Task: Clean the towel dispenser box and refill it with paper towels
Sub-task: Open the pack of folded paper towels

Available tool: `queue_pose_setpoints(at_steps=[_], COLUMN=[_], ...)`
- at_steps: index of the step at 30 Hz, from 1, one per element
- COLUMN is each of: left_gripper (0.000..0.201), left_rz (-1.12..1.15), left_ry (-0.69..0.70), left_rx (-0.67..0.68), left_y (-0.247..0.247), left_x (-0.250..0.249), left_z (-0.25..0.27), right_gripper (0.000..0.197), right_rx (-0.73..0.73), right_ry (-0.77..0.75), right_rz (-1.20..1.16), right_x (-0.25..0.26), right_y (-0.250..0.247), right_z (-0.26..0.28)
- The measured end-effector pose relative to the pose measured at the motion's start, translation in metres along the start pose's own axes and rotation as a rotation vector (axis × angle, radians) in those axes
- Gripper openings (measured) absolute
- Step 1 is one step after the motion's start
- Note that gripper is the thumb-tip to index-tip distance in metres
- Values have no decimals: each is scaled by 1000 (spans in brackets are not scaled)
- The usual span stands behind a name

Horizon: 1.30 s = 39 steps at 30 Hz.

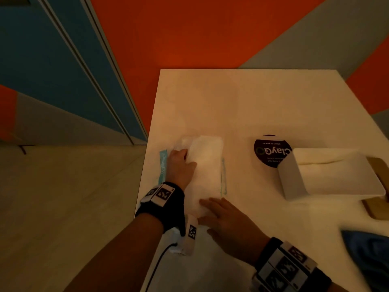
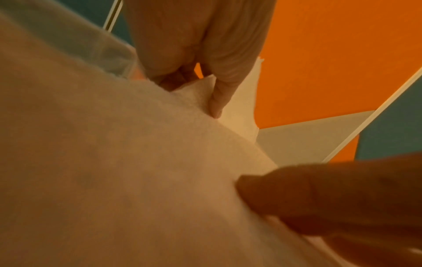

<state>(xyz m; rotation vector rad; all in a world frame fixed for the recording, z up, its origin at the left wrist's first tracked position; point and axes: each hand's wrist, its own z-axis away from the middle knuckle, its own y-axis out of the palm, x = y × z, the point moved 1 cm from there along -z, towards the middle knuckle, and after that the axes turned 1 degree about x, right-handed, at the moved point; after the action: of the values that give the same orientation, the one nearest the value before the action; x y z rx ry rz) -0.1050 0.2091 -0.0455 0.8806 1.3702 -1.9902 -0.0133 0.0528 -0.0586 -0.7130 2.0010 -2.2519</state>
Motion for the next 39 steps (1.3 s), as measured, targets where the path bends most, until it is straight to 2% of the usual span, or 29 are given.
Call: queue_pose_setpoints(at_steps=[2,6,13,16,18,21,22,23,26,28,30,32,35,37,39], left_gripper=[23,31,28,36,43,52,53,53,50,51,55,62,77,64,33], left_rz=[-19,38,-3,162,329,641,705,750,817,819,798,758,742,766,785], left_ry=[40,101,77,61,39,-47,-62,-63,-8,24,54,72,70,39,1], left_rx=[8,61,-15,21,83,140,162,191,294,349,368,368,386,375,321], left_y=[-1,2,1,0,-7,-23,-27,-32,-39,-38,-37,-38,-42,-43,-43], left_x=[1,2,-1,-1,0,5,8,9,7,2,-2,-6,-7,-7,-9], left_z=[0,2,6,9,9,8,7,6,8,12,17,21,26,28,31], right_gripper=[56,58,52,30,18,32,39,46,71,72,57,56,57,53,54], right_rx=[4,15,81,55,-80,-501,-571,-582,-457,-411,-464,-516,-535,-542,-529], right_ry=[-3,-22,39,130,254,463,522,564,631,586,479,403,385,423,489], right_rz=[-7,-36,-74,-431,-727,-939,-1012,-1083,-1239,-1348,-1382,-1380,-1382,-1394,-1433], right_x=[-1,0,1,-1,-5,-24,-30,-35,-42,-35,-25,-17,-16,-18,-17], right_y=[-2,-4,-10,-16,-27,-49,-56,-61,-71,-74,-74,-74,-75,-74,-75], right_z=[-1,-3,-4,1,1,-5,-11,-17,-43,-58,-68,-74,-74,-72,-71])
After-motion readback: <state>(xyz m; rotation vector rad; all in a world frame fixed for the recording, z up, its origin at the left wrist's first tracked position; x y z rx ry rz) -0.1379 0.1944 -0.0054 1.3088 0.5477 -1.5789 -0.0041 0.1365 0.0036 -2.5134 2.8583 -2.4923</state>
